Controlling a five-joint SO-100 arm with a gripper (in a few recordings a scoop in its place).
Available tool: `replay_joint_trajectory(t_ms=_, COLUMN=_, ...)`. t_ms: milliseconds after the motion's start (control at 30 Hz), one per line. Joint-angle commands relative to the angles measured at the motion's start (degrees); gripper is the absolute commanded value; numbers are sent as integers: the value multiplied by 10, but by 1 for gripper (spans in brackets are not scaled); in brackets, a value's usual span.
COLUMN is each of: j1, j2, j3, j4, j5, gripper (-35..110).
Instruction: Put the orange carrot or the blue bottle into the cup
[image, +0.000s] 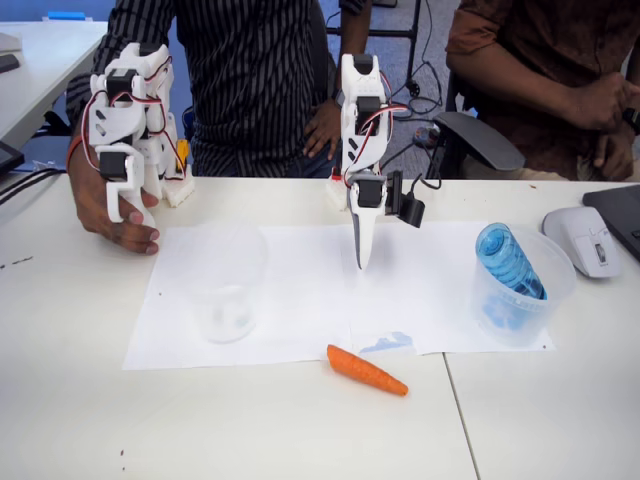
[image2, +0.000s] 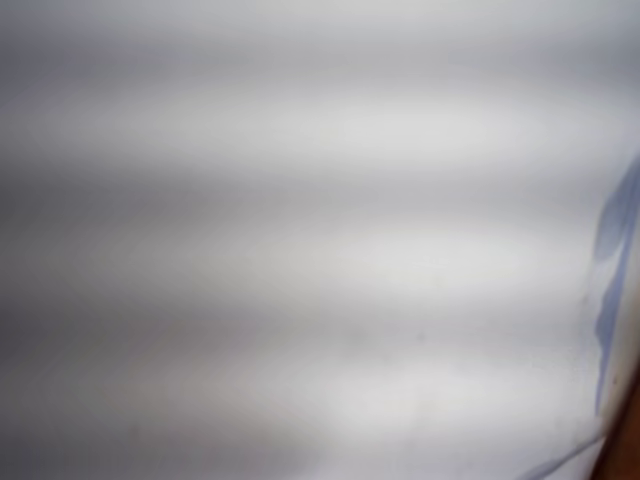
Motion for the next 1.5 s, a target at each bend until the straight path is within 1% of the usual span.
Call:
replay_joint_trajectory(t_ms=0, j1=-3, j2=15, j3=7, j4=0, j5=-5, gripper=9)
replay_joint_trajectory(t_ms=600, j1=-2, j2=15, j3=-4, j4=4, j5=-4, gripper=10)
replay_joint_trajectory(t_ms=767, j1=1, j2=7, j3=-64, j4=8, j5=-1, gripper=10)
replay_joint_trajectory(t_ms=833, j1=17, j2=5, j3=-102, j4=9, j5=18, gripper=10)
replay_joint_trajectory(t_ms=967, j1=46, j2=4, j3=-161, j4=9, j5=47, gripper=17)
replay_joint_trajectory(t_ms=1000, j1=51, j2=4, j3=-191, j4=9, j5=54, gripper=23)
replay_joint_trajectory(t_ms=1133, j1=56, j2=-2, j3=-231, j4=9, j5=54, gripper=27)
replay_joint_trajectory(t_ms=1300, j1=57, j2=-116, j3=-312, j4=9, j5=59, gripper=27)
replay_joint_trajectory(t_ms=1467, j1=57, j2=-288, j3=-436, j4=10, j5=116, gripper=27)
